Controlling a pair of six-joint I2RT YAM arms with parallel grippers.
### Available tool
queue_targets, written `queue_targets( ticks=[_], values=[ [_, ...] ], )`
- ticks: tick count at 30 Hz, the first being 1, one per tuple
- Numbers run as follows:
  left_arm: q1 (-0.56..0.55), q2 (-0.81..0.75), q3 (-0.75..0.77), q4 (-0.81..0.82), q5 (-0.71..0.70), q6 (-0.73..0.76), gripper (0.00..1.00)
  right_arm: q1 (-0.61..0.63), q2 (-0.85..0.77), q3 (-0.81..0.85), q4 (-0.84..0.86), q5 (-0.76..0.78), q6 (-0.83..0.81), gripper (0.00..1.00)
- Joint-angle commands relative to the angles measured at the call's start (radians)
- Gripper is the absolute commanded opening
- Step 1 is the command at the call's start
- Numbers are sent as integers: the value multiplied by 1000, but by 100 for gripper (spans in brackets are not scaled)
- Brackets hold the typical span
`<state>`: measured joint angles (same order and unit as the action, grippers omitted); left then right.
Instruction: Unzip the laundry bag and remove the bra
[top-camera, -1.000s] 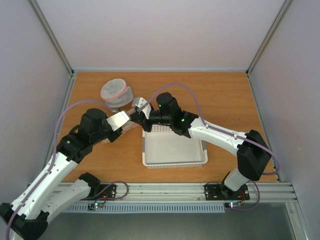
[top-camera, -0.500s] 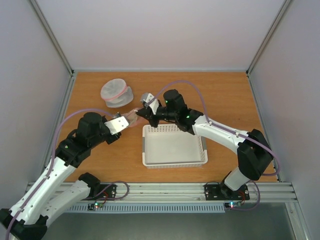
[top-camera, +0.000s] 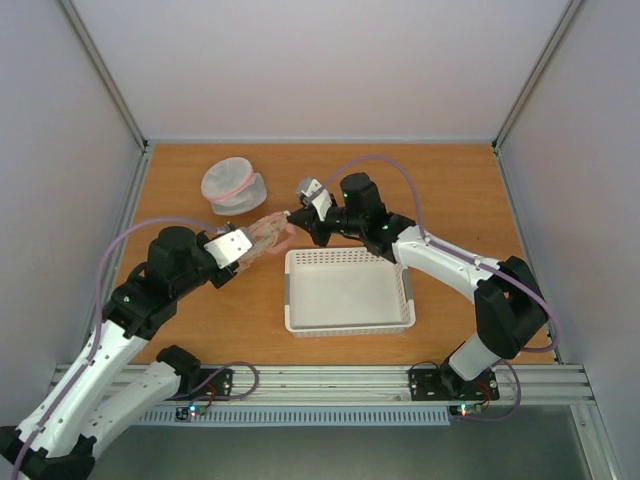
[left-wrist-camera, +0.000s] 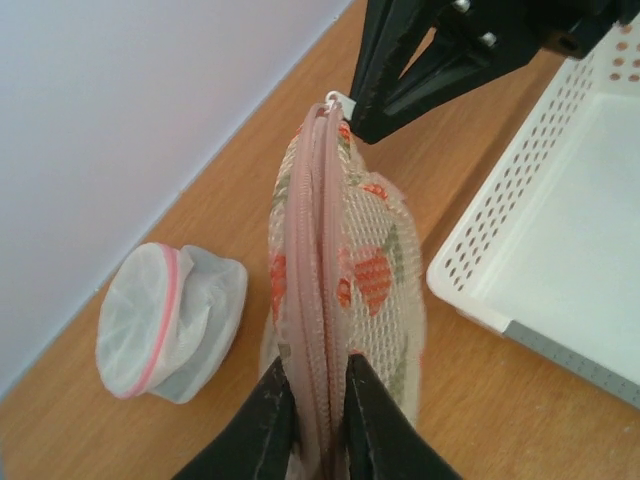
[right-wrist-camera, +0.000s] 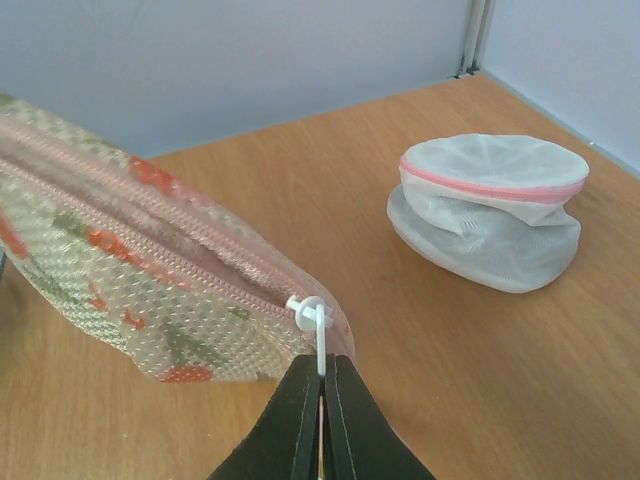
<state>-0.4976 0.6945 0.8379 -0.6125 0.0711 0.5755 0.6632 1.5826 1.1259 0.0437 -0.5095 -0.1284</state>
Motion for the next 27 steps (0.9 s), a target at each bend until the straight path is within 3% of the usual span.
queue_targets(
  ticks=[1, 3, 8, 12, 16, 18, 21, 27],
  values=[
    [17, -8, -26, 70, -63, -75, 20, 29, -44, 35, 25, 3, 15, 1],
    [19, -6, -35, 72, -68, -73, 41, 55, -52, 46, 22, 11, 19, 1],
    [19, -2, 0, 51, -15, -10, 73, 131, -57, 94, 5, 44, 24, 1],
    [19, 5, 44, -3, 46, -15, 85, 169, -45, 128, -4, 57, 26, 1],
    [19, 6, 62, -14, 72, -33, 88, 198, -35, 156, -24, 64, 9, 1],
    [19, 12, 63, 14, 33, -53, 84, 214, -34, 161, -34, 47, -18, 1],
    [19, 21, 67, 32, -31, -68, 61, 226, -43, 158, -49, 33, -56, 1],
    [19, 23, 63, 16, -25, -54, 23, 226, -53, 153, -85, 33, -100, 1]
  ],
)
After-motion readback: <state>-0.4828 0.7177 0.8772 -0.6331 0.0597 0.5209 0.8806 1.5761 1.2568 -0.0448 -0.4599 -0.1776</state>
